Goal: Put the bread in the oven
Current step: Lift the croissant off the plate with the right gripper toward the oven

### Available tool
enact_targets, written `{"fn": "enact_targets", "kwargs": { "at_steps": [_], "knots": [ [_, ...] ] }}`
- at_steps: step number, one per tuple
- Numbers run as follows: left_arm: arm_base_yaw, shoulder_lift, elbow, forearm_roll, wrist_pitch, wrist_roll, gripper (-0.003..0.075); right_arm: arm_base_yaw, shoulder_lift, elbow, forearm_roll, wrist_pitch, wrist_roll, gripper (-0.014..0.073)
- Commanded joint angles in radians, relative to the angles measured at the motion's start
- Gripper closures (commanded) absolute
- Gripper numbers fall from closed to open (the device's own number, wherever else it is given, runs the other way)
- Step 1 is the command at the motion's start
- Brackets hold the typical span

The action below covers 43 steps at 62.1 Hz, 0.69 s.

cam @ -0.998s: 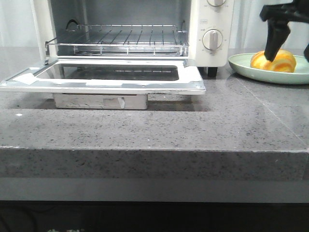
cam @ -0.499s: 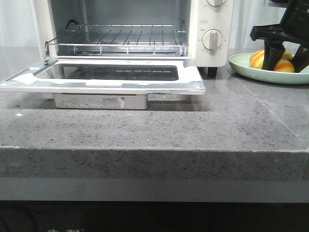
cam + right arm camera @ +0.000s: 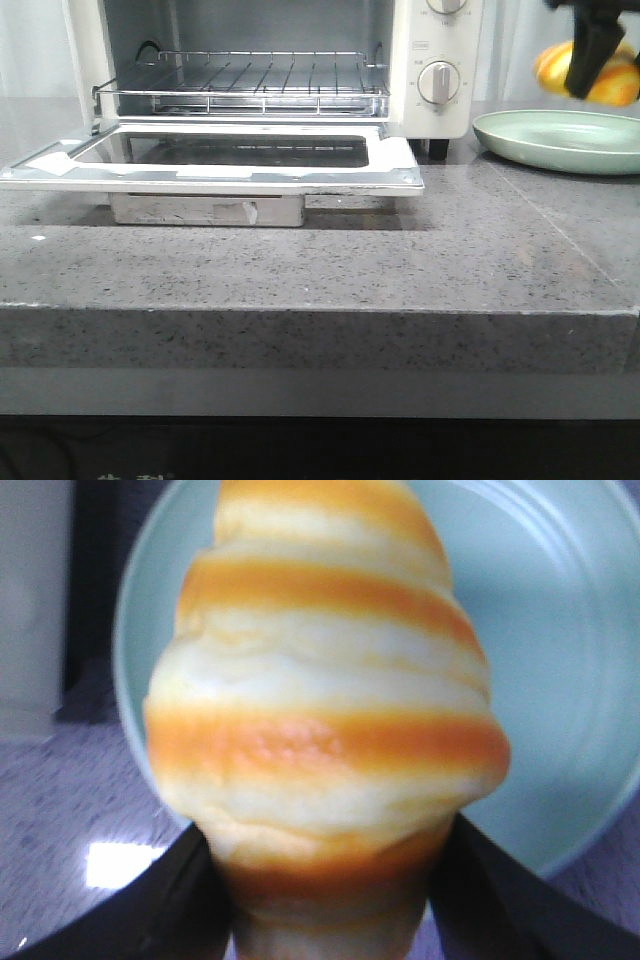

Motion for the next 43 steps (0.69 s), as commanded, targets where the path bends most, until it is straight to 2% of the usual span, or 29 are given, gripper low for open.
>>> {"fn": "enact_targets", "kwargs": {
  "at_steps": [1,11,26,37,43],
  "knots": [
    [-0.001,-0.008,-0.025,0.008,-0.069,-0.009,0.0738,0.017,-0.143,0.045,0.010,-0.052,-0.004,0.0525],
    [-0.001,-0.008,-0.025,0.008,-0.069,-0.009,0.0738,0.080,-0.307,0.206,0.014,-0.073,-0.004,0.0525],
    [-0.001,-0.008,-0.025,0.008,-0.069,-0.009,0.0738,0.285,-0.472,0.389,0.014,-0.118,-0.004,0.0525],
    [-0.001,-0.008,-0.025,0.006,-0.069,-0.009,0.0738,0.488,-0.439,0.361,-0.002,-0.164,-0.004,0.0525],
    [-0.001,-0.008,-0.025,0.002,-0.069,-0.009,0.0738,0.557,-0.378,0.294,-0.015,-0.164,0.000,0.0525]
  ]
}}
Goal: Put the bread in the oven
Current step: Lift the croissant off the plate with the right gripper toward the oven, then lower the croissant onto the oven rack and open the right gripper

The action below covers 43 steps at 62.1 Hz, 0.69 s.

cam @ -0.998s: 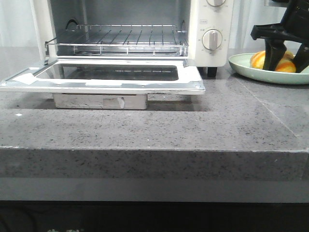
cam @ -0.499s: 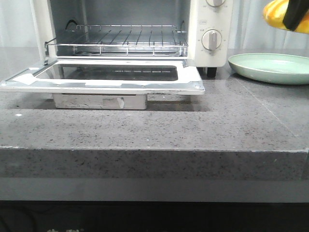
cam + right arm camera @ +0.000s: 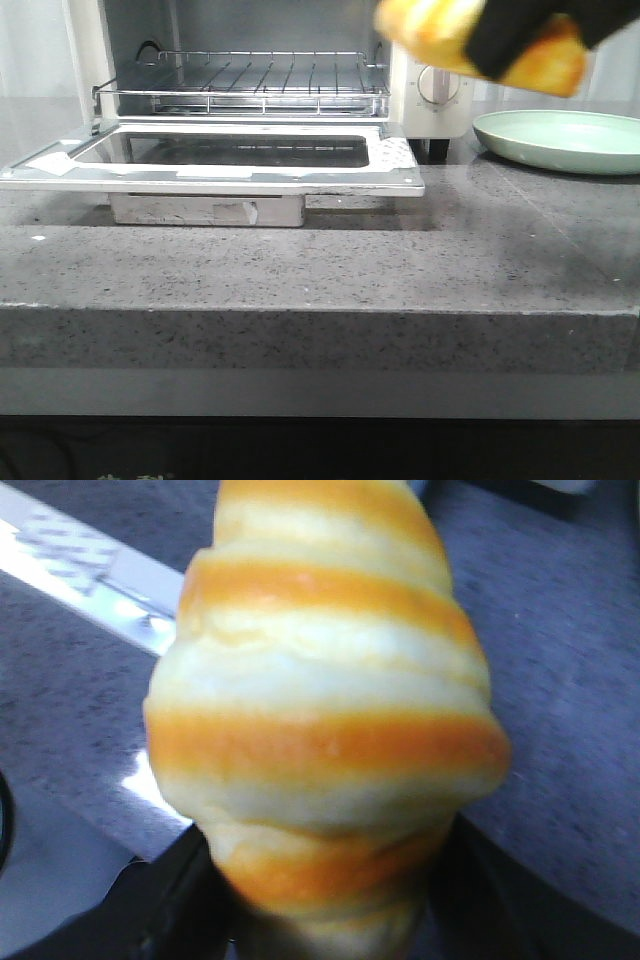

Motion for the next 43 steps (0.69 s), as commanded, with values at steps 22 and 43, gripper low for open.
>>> {"fn": "enact_targets", "kwargs": {
  "at_steps": [22,43],
  "knots": [
    [-0.001,-0.008,-0.025,0.002,-0.069,-0.007,0.0738,0.126,0.359,-0.494,-0.175,0.005,0.111,0.0525],
    [-0.001,-0.008,-0.025,0.002,-0.069,-0.007,0.0738,0.126,0.587,-0.802,-0.323,0.034,0.179,0.0522]
  ]
}}
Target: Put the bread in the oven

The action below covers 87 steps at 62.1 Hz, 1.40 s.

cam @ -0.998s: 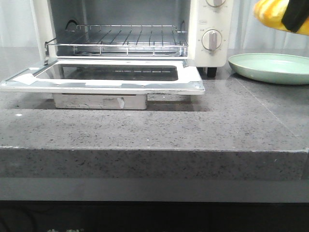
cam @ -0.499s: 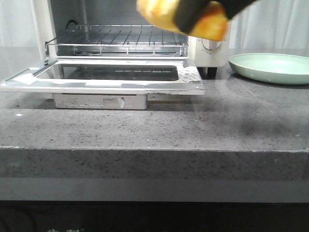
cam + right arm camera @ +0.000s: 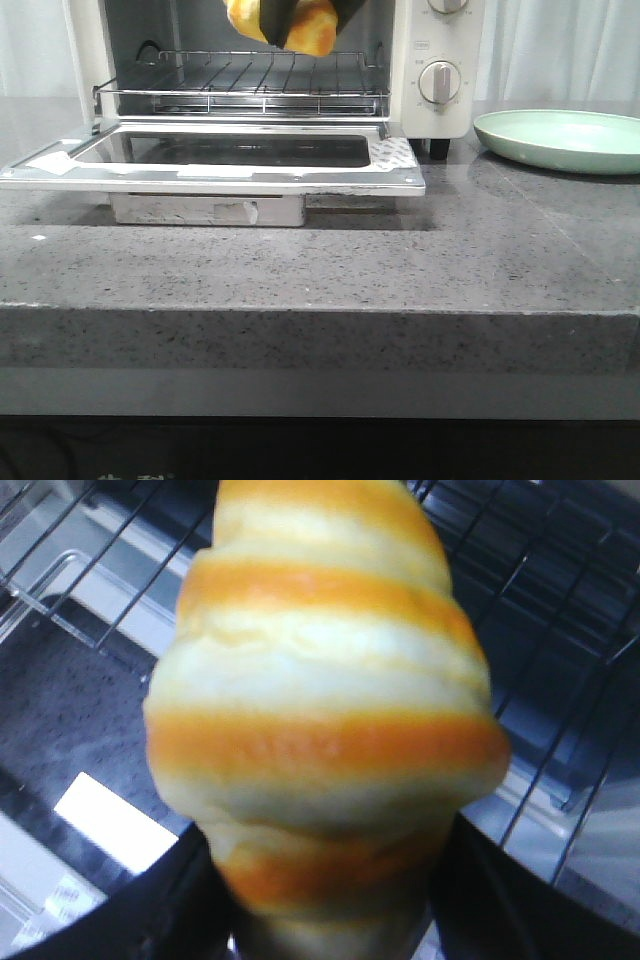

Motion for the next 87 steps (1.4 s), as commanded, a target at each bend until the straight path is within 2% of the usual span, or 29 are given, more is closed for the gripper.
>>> {"fn": "enact_targets", "kwargs": {
  "at_steps": [1,8,13,22,28,47,53,60,69,87],
  "knots": [
    [-0.001,-0.008,-0.025,0.004,-0.069,-0.007,0.0738,0.002,0.010,-0.103,-0.052,-0.030,0.015,0.0521],
    [-0.001,-0.008,-0.025,0.004,-0.069,-0.007,0.0738,0.002,0.069,-0.171,-0.054,-0.024,0.015,0.0466],
    [-0.001,-0.008,-0.025,0.004,-0.069,-0.007,0.0738,0.002,0.098,-0.190,-0.054,-0.022,0.015,0.0349],
    [-0.001,-0.008,-0.025,0.004,-0.069,-0.007,0.0738,0.002,0.119,-0.190,-0.054,-0.028,0.022,0.0065],
    [-0.001,-0.008,-0.025,0.004,-0.069,-0.007,0.0738,0.002,0.113,-0.190,-0.053,-0.027,0.045,-0.0020],
    [-0.001,-0.008,-0.025,0.004,-0.069,-0.007,0.0738,0.002,0.021,-0.183,-0.032,0.059,0.057,-0.0010],
    [-0.001,-0.008,-0.025,0.004,-0.069,-0.007,0.0738,0.002,-0.051,-0.115,-0.033,0.053,0.057,-0.0010],
    [-0.001,-0.008,-0.025,0.004,-0.069,-0.007,0.0738,-0.001,-0.161,0.042,-0.033,-0.005,0.057,-0.0010],
    [-0.001,-0.008,-0.025,0.004,-0.064,-0.007,0.0738,-0.054,-0.370,0.341,-0.007,-0.104,0.058,-0.0010],
    [-0.001,-0.008,-0.025,0.004,-0.059,-0.007,0.0738,-0.214,-0.792,0.714,0.017,-0.086,0.058,-0.0010]
  ]
}}
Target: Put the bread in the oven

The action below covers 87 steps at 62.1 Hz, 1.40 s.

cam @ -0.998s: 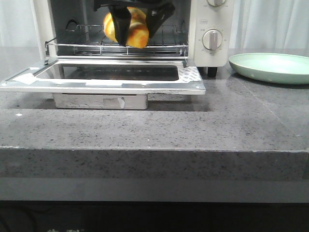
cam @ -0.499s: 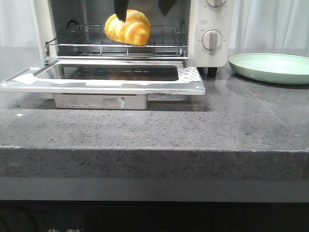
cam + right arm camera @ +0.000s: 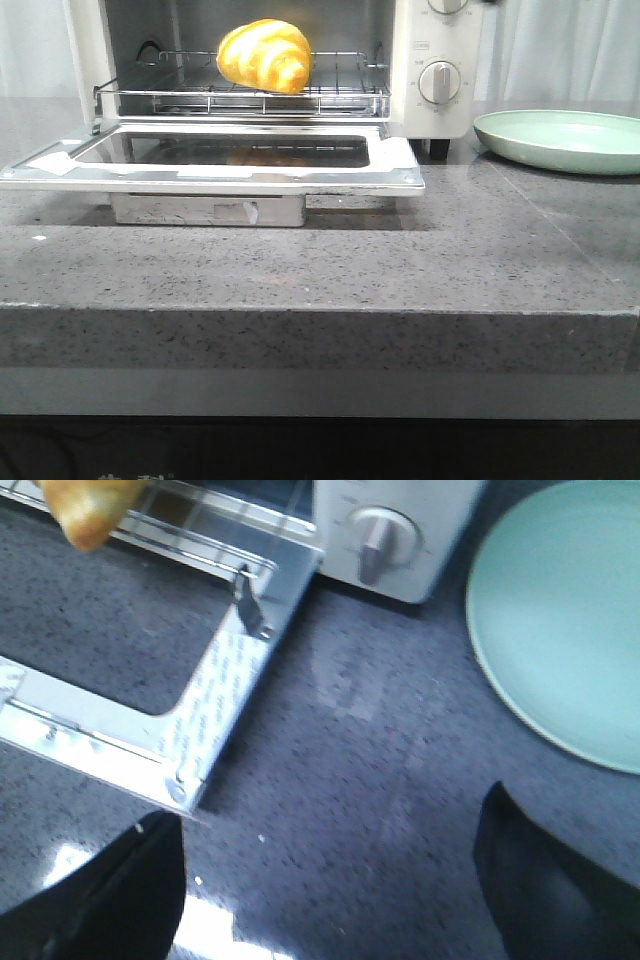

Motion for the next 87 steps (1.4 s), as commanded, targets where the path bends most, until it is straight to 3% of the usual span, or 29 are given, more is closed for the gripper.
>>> {"fn": "enact_targets", "kwargs": {
  "at_steps": [1,24,41,46,49,60,65,87],
  "knots": [
    [-0.001,-0.008,-0.025,0.004,-0.057,-0.007,0.0738,-0.054,-0.161,0.069,-0.001,-0.042,0.001,-0.0010],
    [-0.001,-0.008,-0.025,0.004,-0.049,-0.007,0.0738,-0.093,-0.611,0.294,0.017,0.006,0.001,-0.0010],
    [-0.001,-0.008,-0.025,0.004,-0.049,-0.007,0.0738,-0.093,-0.630,0.307,0.008,0.070,-0.004,-0.0006],
    [-0.001,-0.008,-0.025,0.004,-0.049,-0.007,0.0738,-0.093,-0.630,0.307,0.008,0.071,-0.004,0.0053],
    [-0.001,-0.008,-0.025,0.004,-0.049,-0.007,0.0738,-0.093,-0.630,0.307,0.008,0.071,-0.004,0.0131],
    [-0.001,-0.008,-0.025,0.004,-0.049,-0.007,0.0738,-0.093,-0.630,0.308,0.011,0.067,-0.004,0.0565],
    [-0.001,-0.008,-0.025,0.004,-0.049,-0.007,0.0738,-0.093,-0.630,0.308,0.011,0.055,-0.004,0.0716],
    [-0.001,-0.008,-0.025,0.002,-0.049,-0.007,0.0738,-0.093,-0.630,0.312,0.038,0.098,0.000,0.0712]
  ]
}}
